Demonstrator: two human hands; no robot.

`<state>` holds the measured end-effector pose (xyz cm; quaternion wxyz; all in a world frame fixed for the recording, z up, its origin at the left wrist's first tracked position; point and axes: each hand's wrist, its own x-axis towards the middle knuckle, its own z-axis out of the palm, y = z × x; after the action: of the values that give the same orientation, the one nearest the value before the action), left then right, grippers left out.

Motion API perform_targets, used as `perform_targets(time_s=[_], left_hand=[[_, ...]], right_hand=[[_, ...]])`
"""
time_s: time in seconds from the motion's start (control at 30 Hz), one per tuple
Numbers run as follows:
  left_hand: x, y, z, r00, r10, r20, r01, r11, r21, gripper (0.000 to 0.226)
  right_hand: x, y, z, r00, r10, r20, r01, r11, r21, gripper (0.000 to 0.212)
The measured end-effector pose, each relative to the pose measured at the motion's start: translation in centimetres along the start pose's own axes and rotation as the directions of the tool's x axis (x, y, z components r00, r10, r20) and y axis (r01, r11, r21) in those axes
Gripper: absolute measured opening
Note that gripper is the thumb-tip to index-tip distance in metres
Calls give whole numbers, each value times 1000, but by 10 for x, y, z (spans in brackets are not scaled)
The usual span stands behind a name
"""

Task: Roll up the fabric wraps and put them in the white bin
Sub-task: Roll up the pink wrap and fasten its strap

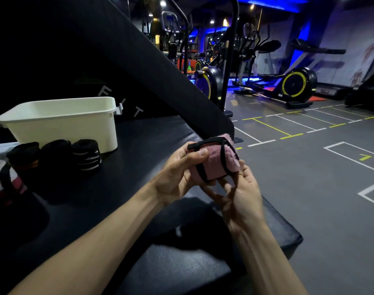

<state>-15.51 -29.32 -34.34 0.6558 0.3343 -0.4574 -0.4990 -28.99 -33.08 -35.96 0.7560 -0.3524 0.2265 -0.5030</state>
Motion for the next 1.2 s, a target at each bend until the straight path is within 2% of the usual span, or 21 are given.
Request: perform_targets(time_s=[0.1, 0.17, 0.23, 0.3, 0.4, 0.47, 0.53, 0.6, 0.7, 0.8, 0.9, 1.0, 1.13, 1.2], left_hand=[[-4, -1, 3, 994, -69, 79, 76, 994, -82, 40], [-5, 1, 5, 989, -119, 82, 129, 983, -128, 40], [-1, -1, -1, 989, -121, 85, 124, 992, -36, 48], [0, 1, -4, 994, -96, 50, 91, 992, 92, 52], [0, 6, -12, 997, -20, 73, -4, 947, 320, 34], [-1, 11, -22, 994, -17, 107, -38, 873, 486, 30], [-2, 19, -32, 991, -39, 126, -47, 786, 616, 38], [-3, 26, -37, 994, -32, 106, -54, 702, 710, 45], [-2, 32, -36, 993, -16, 116, -85, 589, 804, 39], [-2, 38, -34, 995, -40, 96, -61, 526, 848, 42], [-6, 43, -27, 992, -19, 122, -98, 483, 870, 31], [-6, 41, -20, 974, 43, 221, -223, 325, 919, 42], [-3, 45, -20, 938, 82, 337, -340, 33, 940, 31], [-3, 46, -18, 921, 83, 381, -375, -78, 924, 24]], right_hand=[[-2, -2, 3, 995, 40, 96, -46, 997, 54, 35], [-4, -5, 4, 992, 48, 120, -56, 996, 73, 45], [-5, -6, 3, 991, 34, 131, -48, 993, 104, 50], [-4, -8, -1, 992, 9, 128, -23, 994, 109, 40], [-2, -11, -7, 997, -14, 71, 9, 998, 65, 34], [-1, -8, -11, 993, -106, 44, 110, 989, -96, 31], [0, -7, -15, 968, -248, 42, 249, 919, -307, 29], [2, -5, -21, 927, -356, 117, 366, 798, -479, 32], [2, -5, -26, 862, -443, 244, 483, 578, -658, 33], [0, -6, -28, 837, -461, 294, 508, 457, -731, 25], [1, -5, -31, 833, -432, 346, 500, 320, -805, 22], [1, -2, -33, 828, -412, 381, 507, 257, -823, 18], [0, -2, -32, 807, -398, 436, 538, 193, -820, 9], [-1, -2, -31, 800, -399, 448, 542, 163, -824, 9]])
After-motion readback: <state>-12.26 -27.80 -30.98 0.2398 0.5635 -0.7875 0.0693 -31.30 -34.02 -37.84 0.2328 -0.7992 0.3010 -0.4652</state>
